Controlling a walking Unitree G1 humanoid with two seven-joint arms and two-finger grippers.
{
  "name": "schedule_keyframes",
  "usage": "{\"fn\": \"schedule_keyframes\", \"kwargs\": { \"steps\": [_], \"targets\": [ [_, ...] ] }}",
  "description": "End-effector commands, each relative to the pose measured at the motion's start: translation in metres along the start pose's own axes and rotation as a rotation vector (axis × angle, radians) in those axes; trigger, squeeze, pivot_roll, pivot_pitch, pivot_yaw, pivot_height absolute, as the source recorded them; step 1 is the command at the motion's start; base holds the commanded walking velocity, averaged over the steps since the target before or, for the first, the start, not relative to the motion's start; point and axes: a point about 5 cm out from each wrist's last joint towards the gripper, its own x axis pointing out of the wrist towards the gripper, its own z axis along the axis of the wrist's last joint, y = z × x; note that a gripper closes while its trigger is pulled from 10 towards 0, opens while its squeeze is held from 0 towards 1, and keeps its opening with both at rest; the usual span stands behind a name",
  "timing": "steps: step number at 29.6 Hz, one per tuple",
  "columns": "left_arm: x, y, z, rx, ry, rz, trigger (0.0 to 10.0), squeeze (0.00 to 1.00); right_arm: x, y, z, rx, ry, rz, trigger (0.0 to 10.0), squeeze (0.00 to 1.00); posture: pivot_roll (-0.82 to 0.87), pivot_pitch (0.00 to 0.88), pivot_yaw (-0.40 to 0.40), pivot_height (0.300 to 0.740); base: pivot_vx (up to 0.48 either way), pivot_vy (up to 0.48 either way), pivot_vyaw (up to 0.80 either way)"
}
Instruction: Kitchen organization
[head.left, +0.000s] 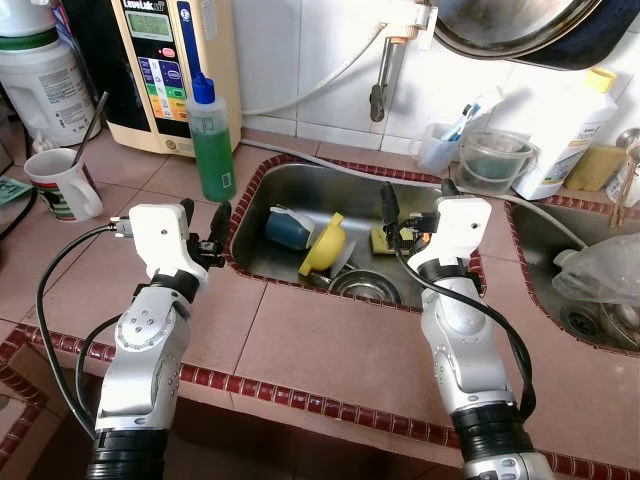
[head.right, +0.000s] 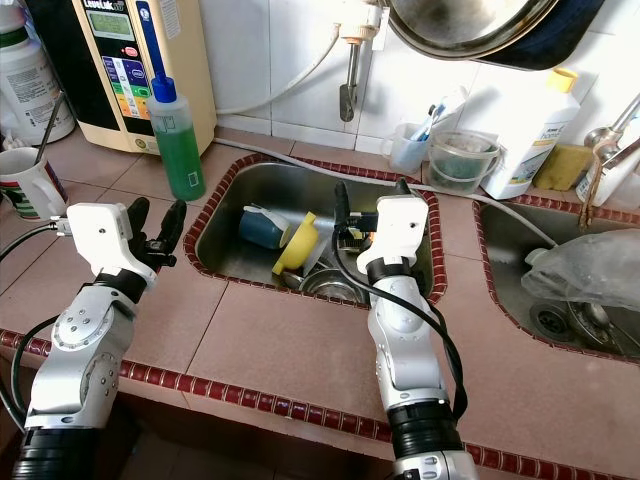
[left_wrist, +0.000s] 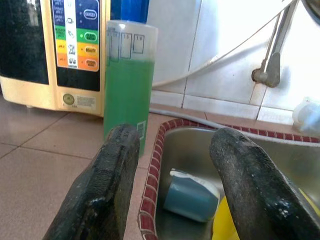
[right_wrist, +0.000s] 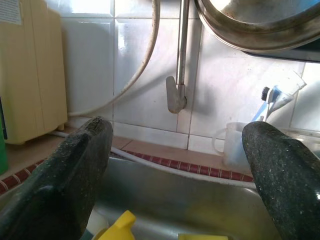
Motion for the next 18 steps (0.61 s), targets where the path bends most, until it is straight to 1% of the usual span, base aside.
{"fn": "schedule_keyframes", "kwargs": {
  "steps": [1,8,18],
  "targets": [
    [-0.0008,-0.0018,0.0004,0.012,-0.008,-0.010,10.0,0.00,-0.0019,-0.0022,0.0016,-0.001,-0.008,-0.011,10.0,0.00,-0.04,0.004,-0.013,0.740,0.000,0.000,0.00],
    [-0.0009,-0.0030,0.0008,0.027,-0.011,-0.026,10.0,0.00,-0.0060,-0.0041,-0.0015,-0.012,0.002,-0.019,10.0,0.00,-0.05,0.012,-0.003,0.740,0.000,0.000,0.00],
    [-0.0011,-0.0076,-0.0003,0.026,-0.009,-0.047,10.0,0.00,-0.0085,-0.0075,-0.0024,-0.023,0.008,-0.028,10.0,0.00,-0.05,0.020,-0.003,0.740,0.000,0.000,0.00]
  ]
}}
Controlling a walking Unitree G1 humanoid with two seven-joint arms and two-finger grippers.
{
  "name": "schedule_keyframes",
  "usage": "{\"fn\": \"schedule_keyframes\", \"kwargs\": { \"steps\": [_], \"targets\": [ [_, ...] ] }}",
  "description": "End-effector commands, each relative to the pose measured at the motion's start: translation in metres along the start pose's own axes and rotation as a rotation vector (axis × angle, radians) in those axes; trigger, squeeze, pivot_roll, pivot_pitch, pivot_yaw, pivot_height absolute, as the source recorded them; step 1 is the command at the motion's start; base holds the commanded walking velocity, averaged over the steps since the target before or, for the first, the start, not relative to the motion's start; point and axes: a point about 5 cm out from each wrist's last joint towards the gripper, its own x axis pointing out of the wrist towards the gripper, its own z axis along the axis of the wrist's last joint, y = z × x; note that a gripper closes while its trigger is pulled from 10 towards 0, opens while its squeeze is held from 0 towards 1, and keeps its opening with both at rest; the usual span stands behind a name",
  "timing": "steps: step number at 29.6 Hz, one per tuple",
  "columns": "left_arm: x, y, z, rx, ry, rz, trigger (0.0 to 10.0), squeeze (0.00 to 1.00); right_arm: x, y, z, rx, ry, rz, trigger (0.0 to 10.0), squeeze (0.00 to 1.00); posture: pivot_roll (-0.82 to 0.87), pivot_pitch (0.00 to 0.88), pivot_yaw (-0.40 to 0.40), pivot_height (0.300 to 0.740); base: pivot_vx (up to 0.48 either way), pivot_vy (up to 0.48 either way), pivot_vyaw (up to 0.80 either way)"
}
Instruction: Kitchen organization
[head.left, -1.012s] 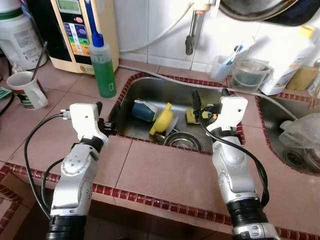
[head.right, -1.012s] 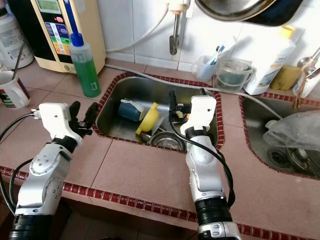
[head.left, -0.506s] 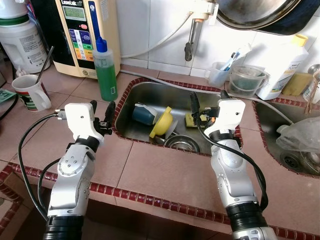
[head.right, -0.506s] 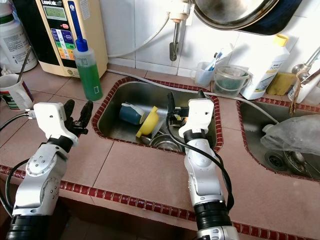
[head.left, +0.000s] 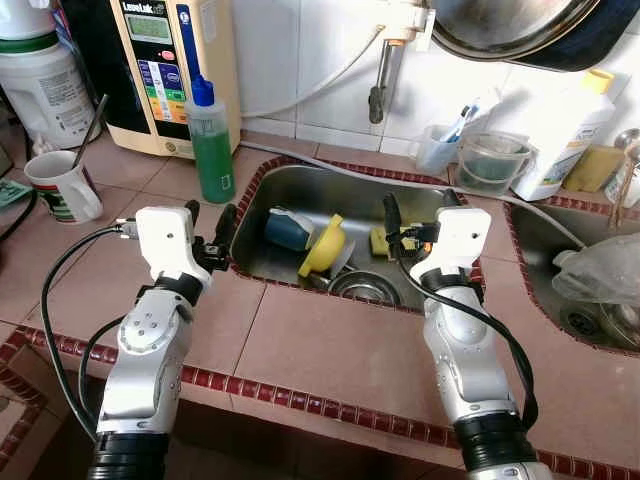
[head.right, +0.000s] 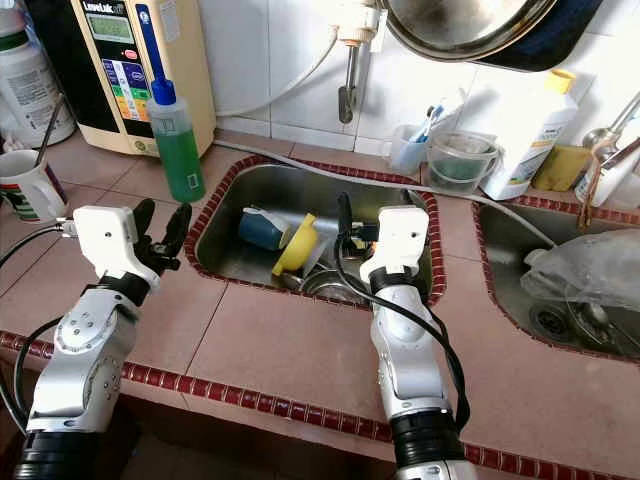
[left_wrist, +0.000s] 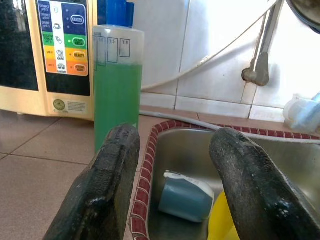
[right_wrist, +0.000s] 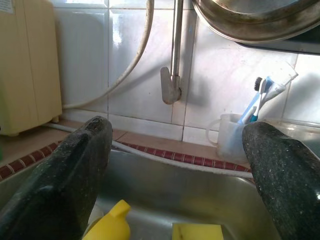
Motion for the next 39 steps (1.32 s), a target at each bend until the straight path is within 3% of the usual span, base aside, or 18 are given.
{"fn": "schedule_keyframes", "kwargs": {
  "steps": [1,32,39],
  "targets": [
    [-0.0010,-0.0027,-0.0002,0.008,-0.002,-0.011,10.0,0.00,-0.0008,-0.0041,0.0041,-0.011,-0.017,-0.011,10.0,0.00,-0.05,0.020,-0.003,0.740,0.000,0.000,0.00],
    [-0.0014,-0.0108,-0.0038,-0.007,0.028,-0.058,10.0,0.00,-0.0012,-0.0025,0.0000,-0.024,0.007,0.005,10.0,0.00,-0.05,0.005,-0.008,0.740,0.000,0.000,0.00],
    [-0.0003,-0.0116,-0.0035,-0.007,0.030,-0.067,10.0,0.00,-0.0007,-0.0020,-0.0003,-0.025,0.008,0.006,10.0,0.00,-0.05,0.002,-0.006,0.740,-0.262,0.000,0.00]
  ]
}}
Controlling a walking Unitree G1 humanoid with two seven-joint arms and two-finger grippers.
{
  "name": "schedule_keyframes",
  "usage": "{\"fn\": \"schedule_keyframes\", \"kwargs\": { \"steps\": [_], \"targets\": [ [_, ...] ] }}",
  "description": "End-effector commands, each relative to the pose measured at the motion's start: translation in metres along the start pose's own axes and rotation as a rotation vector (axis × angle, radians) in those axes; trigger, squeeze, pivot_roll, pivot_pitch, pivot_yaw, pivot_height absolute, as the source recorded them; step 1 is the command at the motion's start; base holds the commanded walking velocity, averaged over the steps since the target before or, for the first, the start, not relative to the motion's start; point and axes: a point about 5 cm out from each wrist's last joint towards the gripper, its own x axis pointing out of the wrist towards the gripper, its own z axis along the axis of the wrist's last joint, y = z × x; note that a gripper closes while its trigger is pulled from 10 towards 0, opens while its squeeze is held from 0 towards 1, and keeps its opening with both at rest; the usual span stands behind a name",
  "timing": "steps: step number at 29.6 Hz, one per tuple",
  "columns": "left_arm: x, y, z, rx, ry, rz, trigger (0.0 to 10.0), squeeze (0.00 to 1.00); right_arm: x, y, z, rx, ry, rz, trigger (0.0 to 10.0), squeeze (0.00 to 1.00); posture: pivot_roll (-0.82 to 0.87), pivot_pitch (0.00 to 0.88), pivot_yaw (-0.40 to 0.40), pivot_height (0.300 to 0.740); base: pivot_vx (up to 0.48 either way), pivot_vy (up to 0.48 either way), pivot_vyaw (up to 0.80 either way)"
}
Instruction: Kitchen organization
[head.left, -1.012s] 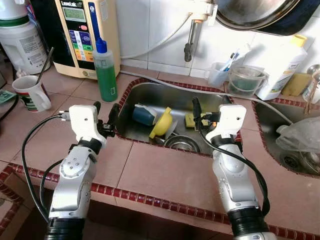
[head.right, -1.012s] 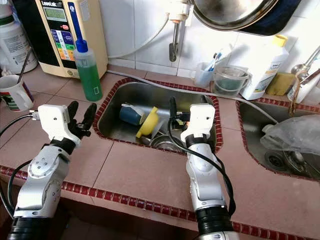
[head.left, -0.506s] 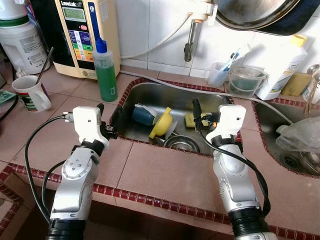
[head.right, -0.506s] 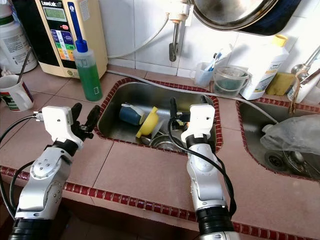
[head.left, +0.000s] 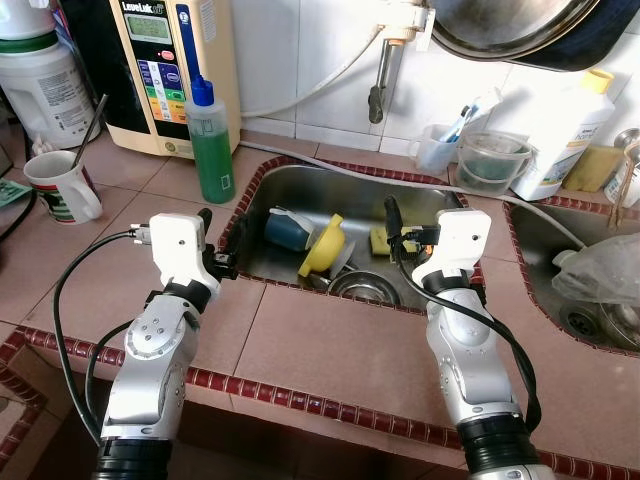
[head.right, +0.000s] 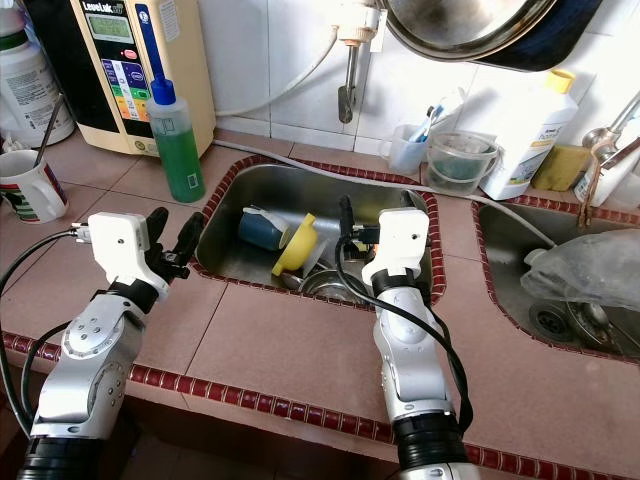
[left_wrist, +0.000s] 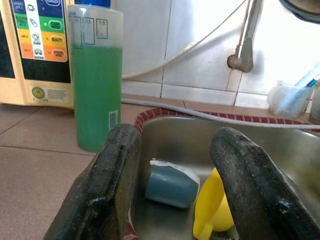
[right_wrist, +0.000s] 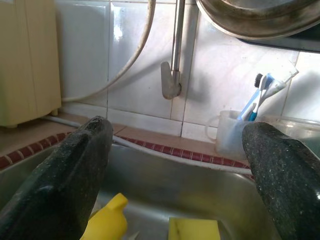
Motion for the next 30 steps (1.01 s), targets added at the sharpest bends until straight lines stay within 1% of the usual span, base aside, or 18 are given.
{"fn": "schedule_keyframes", "kwargs": {
  "steps": [1,14,20,21,25,27,28,30],
  "targets": [
    [0.002,-0.002,0.002,-0.001,-0.003,-0.010,10.0,0.00,0.000,0.000,0.001,-0.003,-0.003,-0.003,10.0,0.00,-0.05,0.002,-0.006,0.740,-0.262,0.000,0.00],
    [0.002,-0.001,0.004,0.008,-0.008,-0.013,10.0,0.00,0.002,0.000,0.001,-0.001,-0.004,-0.005,10.0,0.00,-0.04,0.000,-0.003,0.740,-0.265,0.000,0.00],
    [0.003,-0.002,0.005,0.019,-0.012,-0.013,10.0,0.00,0.002,0.000,0.001,-0.001,-0.005,-0.004,10.0,0.00,-0.04,0.002,-0.002,0.740,0.000,0.000,0.00],
    [0.003,-0.004,0.005,0.017,-0.017,-0.036,10.0,0.00,0.001,0.000,0.000,-0.004,-0.003,0.000,10.0,0.00,-0.04,0.006,-0.002,0.740,0.000,0.000,0.00],
    [0.000,-0.005,0.003,0.029,-0.026,-0.050,10.0,0.00,-0.002,0.003,-0.003,-0.009,0.001,0.035,10.0,0.00,-0.04,0.009,-0.002,0.740,0.000,0.000,0.00],
    [-0.006,-0.008,-0.003,0.076,-0.022,-0.092,10.0,0.00,-0.009,0.006,-0.009,-0.018,0.017,0.101,10.0,0.00,-0.04,0.017,-0.005,0.740,0.000,0.000,0.00],
    [-0.006,-0.008,-0.003,0.076,-0.022,-0.092,10.0,0.00,-0.009,0.006,-0.009,-0.018,0.017,0.101,10.0,0.00,-0.04,0.017,-0.005,0.740,0.000,0.000,0.00],
    [-0.011,-0.012,-0.008,0.089,-0.016,-0.134,10.0,0.00,-0.016,0.010,-0.015,-0.021,0.035,0.164,10.0,0.00,-0.04,0.024,-0.008,0.740,0.000,0.000,0.00]
  ]
}}
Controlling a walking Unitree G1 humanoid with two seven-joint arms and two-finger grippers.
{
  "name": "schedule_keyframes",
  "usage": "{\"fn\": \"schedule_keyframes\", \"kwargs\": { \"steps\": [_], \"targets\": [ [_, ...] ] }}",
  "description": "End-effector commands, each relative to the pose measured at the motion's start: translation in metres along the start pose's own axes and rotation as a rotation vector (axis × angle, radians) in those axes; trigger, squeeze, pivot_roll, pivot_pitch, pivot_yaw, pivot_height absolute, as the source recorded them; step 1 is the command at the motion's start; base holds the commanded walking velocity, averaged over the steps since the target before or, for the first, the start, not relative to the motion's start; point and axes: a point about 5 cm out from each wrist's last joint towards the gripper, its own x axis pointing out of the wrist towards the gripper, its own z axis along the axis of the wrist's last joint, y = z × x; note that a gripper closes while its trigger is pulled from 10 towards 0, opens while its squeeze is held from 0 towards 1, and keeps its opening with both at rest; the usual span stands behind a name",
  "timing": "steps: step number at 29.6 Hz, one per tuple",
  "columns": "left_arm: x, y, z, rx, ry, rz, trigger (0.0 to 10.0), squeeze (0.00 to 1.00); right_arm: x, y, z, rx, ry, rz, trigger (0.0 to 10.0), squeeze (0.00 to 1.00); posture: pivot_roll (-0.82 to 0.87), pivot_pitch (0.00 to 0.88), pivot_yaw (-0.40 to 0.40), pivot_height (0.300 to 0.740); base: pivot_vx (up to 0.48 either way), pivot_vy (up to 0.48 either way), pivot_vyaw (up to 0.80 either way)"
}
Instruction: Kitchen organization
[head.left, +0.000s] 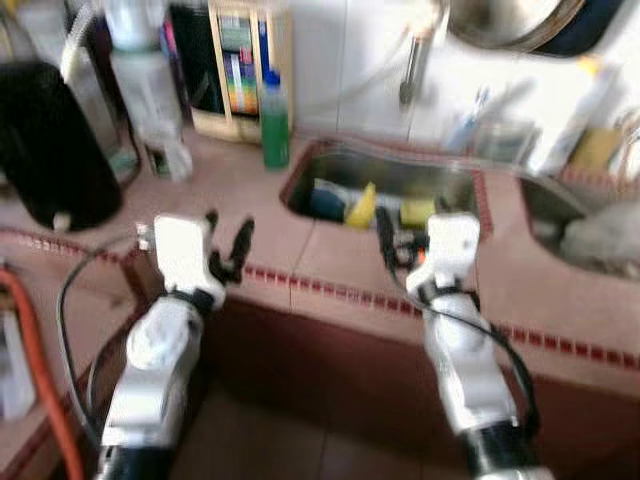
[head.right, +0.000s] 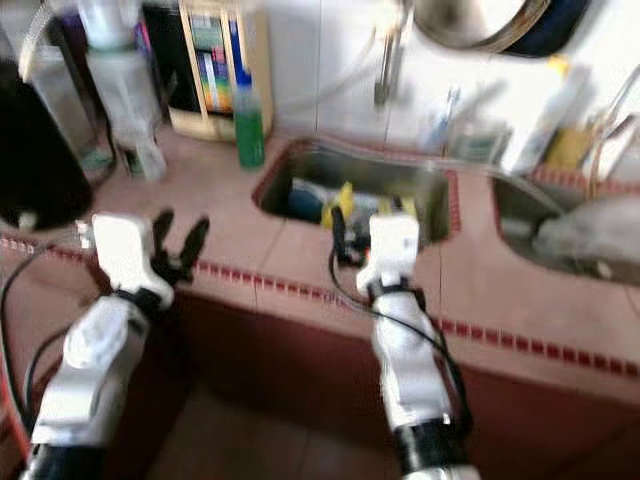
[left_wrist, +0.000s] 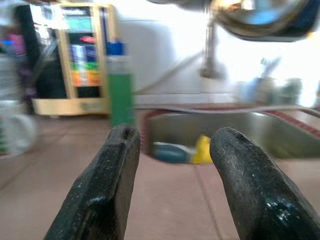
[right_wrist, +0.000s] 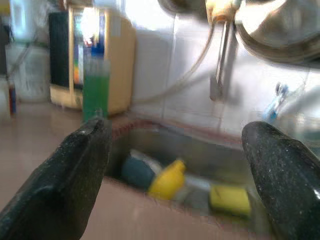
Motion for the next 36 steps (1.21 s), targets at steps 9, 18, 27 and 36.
{"fn": "schedule_keyframes", "kwargs": {
  "steps": [9,18,27,36],
  "targets": [
    [-0.027,-0.016,-0.026,0.075,0.071,-0.165,10.0,0.00,-0.033,0.036,-0.022,-0.005,0.090,0.427,10.0,0.00,-0.03,0.061,-0.021,0.740,0.000,0.000,0.00],
    [-0.054,-0.031,-0.046,0.108,0.095,-0.290,10.0,0.00,-0.059,0.037,-0.042,0.039,0.204,0.623,10.0,0.00,-0.03,0.079,-0.031,0.740,0.000,0.000,0.00],
    [-0.089,-0.050,-0.095,0.093,0.292,-0.507,10.0,0.00,-0.091,0.024,-0.086,0.259,0.501,0.771,10.0,0.00,-0.02,0.075,-0.043,0.740,0.000,0.000,0.00],
    [-0.106,-0.053,-0.154,-0.042,0.573,-0.384,10.0,0.00,-0.097,0.013,-0.122,0.240,0.662,0.584,10.0,0.00,-0.02,0.049,-0.037,0.740,0.000,0.000,0.00]
  ]
}}
